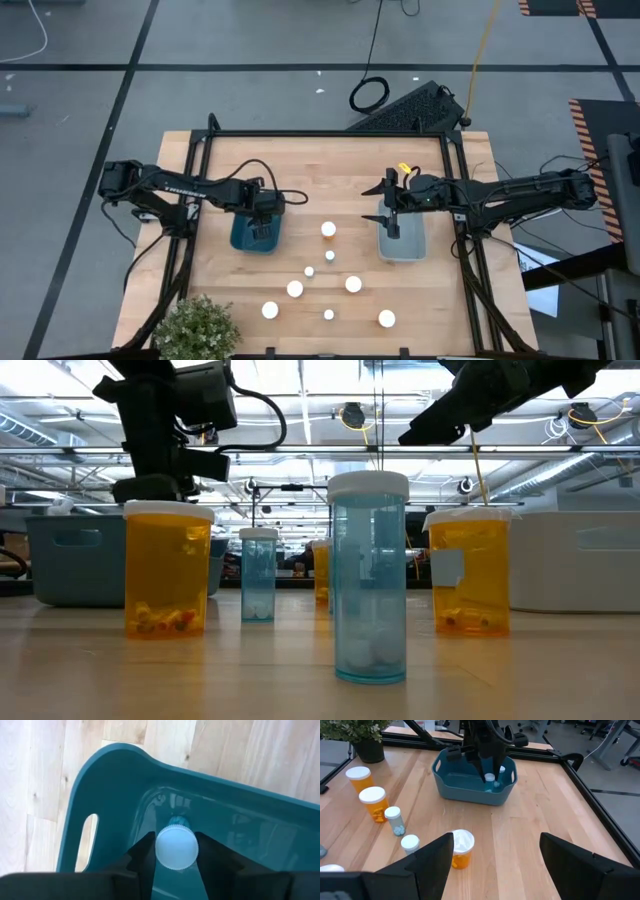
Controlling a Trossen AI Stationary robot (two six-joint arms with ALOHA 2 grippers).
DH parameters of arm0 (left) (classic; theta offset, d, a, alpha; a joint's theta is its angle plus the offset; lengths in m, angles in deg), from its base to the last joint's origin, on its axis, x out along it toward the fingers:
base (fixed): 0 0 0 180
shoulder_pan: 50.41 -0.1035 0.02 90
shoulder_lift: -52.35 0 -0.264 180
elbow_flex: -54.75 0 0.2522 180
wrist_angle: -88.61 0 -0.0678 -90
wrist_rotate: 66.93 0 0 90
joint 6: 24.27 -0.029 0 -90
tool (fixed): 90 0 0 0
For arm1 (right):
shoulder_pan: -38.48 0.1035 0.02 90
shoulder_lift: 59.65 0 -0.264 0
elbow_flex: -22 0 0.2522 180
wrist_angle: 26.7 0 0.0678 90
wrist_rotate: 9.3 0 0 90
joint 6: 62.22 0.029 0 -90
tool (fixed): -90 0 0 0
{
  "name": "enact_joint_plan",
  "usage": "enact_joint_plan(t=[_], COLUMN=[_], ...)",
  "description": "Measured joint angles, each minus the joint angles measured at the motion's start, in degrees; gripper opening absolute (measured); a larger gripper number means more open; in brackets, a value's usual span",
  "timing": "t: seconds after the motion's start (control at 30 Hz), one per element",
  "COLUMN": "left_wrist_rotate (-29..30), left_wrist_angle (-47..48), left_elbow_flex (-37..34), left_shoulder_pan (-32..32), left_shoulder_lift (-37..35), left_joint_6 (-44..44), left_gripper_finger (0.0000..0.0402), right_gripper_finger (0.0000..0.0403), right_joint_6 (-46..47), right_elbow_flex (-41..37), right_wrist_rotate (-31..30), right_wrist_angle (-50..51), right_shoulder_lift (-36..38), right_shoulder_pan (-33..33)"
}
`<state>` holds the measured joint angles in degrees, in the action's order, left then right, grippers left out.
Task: Pick and place medicine bottles into bin by pill shape (circle, oval)
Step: Put the blue pill bottle into the blue bin
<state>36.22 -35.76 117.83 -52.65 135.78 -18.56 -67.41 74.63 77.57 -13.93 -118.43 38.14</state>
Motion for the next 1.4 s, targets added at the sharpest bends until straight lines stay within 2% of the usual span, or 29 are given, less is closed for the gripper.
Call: enact_joint_plan(t=[0.3, 0.5, 0.77, 1.03, 1.27, 1.4], left_wrist_rotate=[2.05, 2.39, 2.45, 2.56, 2.19, 2.53], left_wrist_angle=[1.13, 4.51, 5.37, 2.78, -0.64, -2.64], left_elbow_flex=[0.7, 4.59, 7.88, 8.22, 8.17, 8.2], left_shoulder_pan=[0.0, 0.11, 0.15, 1.23, 3.32, 5.51], left_shoulder_lift=[0.02, -1.81, -7.29, -11.75, -12.04, -11.74], left_joint_6=[0.39, 0.42, -0.66, 0.81, 1.16, 2.38], left_gripper_finger=[0.0241, 0.0274, 0.0257, 0.0227, 0.0205, 0.0197], right_gripper_finger=[0.0288, 0.0288, 0.0288, 0.0288, 0.0288, 0.0288], right_joint_6=[0.84, 2.13, 4.88, 10.62, 11.54, 11.5], right_elbow_flex=[0.0, 0.0, 0.0, 0.0, 0.02, 0.01], right_wrist_rotate=[0.0, 0.0, 0.0, -0.08, -5.85, -5.97], right_wrist_angle=[0.0, -0.02, -0.84, -0.9, -1.14, -1.0], right_shoulder_lift=[0.0, 0.0, 0.02, 0.02, -1.29, -2.6], right_shoulder_pan=[0.0, 0.02, 0.09, 0.64, 3.56, 3.85])
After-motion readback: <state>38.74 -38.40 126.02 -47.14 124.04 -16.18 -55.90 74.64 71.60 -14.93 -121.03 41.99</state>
